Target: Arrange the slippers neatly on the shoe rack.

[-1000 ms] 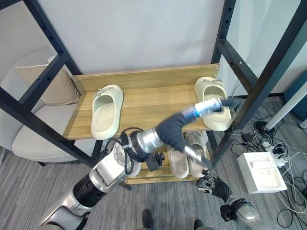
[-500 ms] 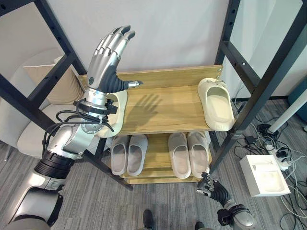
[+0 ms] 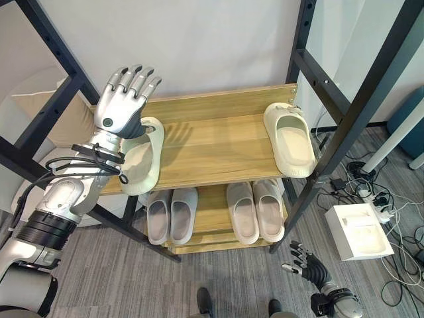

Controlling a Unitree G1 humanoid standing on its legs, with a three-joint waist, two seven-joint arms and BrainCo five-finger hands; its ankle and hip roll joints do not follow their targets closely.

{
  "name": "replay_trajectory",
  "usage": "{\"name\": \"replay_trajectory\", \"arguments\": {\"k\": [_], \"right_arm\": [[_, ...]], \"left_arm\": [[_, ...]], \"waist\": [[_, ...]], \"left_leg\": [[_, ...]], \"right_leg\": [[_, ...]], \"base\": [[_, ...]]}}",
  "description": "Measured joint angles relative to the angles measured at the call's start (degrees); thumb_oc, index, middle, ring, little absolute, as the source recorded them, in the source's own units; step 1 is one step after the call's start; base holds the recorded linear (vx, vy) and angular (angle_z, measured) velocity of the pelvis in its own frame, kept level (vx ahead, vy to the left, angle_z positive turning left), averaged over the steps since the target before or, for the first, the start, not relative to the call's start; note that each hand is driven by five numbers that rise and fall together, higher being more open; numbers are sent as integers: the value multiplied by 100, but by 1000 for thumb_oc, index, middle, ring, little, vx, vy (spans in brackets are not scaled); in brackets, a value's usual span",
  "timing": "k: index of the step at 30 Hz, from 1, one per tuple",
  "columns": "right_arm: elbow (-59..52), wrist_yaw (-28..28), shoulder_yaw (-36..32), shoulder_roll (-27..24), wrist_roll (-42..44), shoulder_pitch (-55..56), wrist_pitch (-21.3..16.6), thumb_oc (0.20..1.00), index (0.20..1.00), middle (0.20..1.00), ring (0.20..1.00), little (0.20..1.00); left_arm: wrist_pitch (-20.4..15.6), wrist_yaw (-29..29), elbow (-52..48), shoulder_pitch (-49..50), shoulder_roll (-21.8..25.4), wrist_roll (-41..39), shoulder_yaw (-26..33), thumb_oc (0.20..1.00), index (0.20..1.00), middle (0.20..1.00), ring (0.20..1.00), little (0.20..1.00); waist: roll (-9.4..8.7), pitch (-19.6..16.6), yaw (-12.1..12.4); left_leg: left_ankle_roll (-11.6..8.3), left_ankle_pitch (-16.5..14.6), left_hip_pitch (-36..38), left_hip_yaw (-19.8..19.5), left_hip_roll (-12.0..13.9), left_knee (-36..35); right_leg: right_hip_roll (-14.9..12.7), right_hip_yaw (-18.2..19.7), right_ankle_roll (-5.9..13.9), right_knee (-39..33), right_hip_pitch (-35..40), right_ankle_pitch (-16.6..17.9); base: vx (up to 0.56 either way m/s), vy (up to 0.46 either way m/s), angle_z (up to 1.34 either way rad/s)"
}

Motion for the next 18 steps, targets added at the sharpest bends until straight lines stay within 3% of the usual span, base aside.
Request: {"name": "replay_trajectory", "arguments": {"k": [18], "right_arm": [[-240, 10, -195, 16, 0, 105, -1, 1000, 1000, 1000, 1000, 1000]], "left_arm": [[289, -200, 1091, 29, 356, 210, -33, 1000, 1000, 1000, 1000, 1000]], "waist": [[-194, 159, -53]], "left_leg": [[-3, -36, -6, 151, 7, -7]], "right_leg": [[-19, 138, 7, -1, -95, 2]], "base": [[8, 10, -3]]}}
